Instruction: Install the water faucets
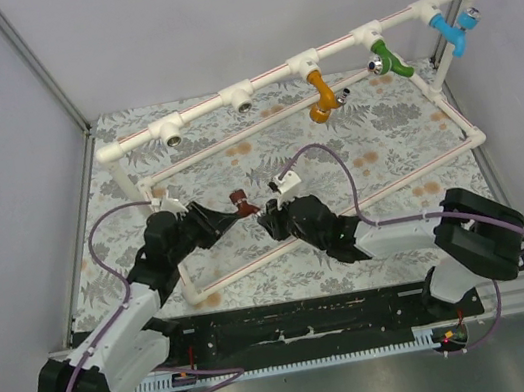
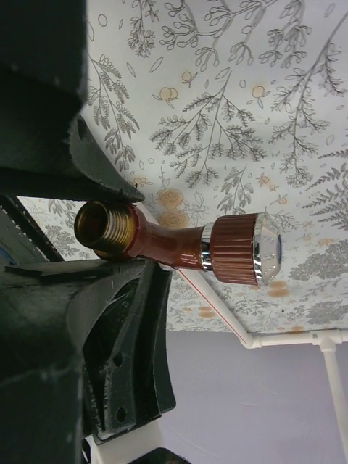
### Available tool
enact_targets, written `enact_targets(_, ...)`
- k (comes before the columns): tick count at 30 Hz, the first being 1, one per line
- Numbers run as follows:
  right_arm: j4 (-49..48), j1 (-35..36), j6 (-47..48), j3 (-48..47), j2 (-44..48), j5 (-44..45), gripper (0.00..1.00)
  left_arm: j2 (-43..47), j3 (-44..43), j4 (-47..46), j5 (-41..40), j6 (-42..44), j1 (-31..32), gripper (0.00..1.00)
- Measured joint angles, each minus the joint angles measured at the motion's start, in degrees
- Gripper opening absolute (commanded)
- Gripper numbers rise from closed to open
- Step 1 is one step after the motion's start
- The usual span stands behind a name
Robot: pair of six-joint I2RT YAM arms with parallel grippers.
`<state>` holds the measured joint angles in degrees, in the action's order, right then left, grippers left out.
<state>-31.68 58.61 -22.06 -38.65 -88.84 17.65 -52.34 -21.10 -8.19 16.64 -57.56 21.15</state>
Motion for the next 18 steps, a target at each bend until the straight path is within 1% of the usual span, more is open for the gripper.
enact_targets(1, 0.8, -0.1, -0.2, 0.0, 0.9, -0.8, 0.54, 0.5, 0.0, 0.0, 0.1, 0.6, 0.0, 0.02)
enact_targets(2, 2.6, -0.4, -0.2, 0.0, 2.3, -2.8, 0.62, 1.4, 0.0, 0.0, 0.1, 1.8, 0.0, 0.02)
enact_targets(4, 6.6, -0.5, -0.3, -0.1, 6.4, -6.7, 0.73, 3.6, 0.0, 0.0, 0.2, 4.0, 0.0, 0.02)
enact_targets(6, 11.3, -0.8, -0.7, -0.5, 11.5, -10.7, 0.8, 6.6, 0.1, -0.3, 0.5, 6.5, 0.0, 0.02)
enact_targets(9, 15.2, -2.4, -2.2, -0.9, 18.6, -16.9, 0.85, 11.3, 1.3, -2.5, 2.3, 9.8, 0.0, 0.02)
enact_targets(11, 16.8, -4.6, -3.8, -0.9, 22.7, -20.8, 0.87, 13.7, 2.5, -4.3, 4.4, 11.8, 0.0, 0.02)
enact_targets(15, 19.2, -7.6, -5.7, -1.4, 26.3, -26.5, 0.88, 16.4, 3.5, -6.7, 9.6, 15.1, 0.0, 0.02)
enact_targets(18, 21.8, -7.9, -6.6, -3.8, 25.9, -30.0, 0.88, 17.0, 3.5, -9.3, 14.0, 16.9, 0.0, 0.02)
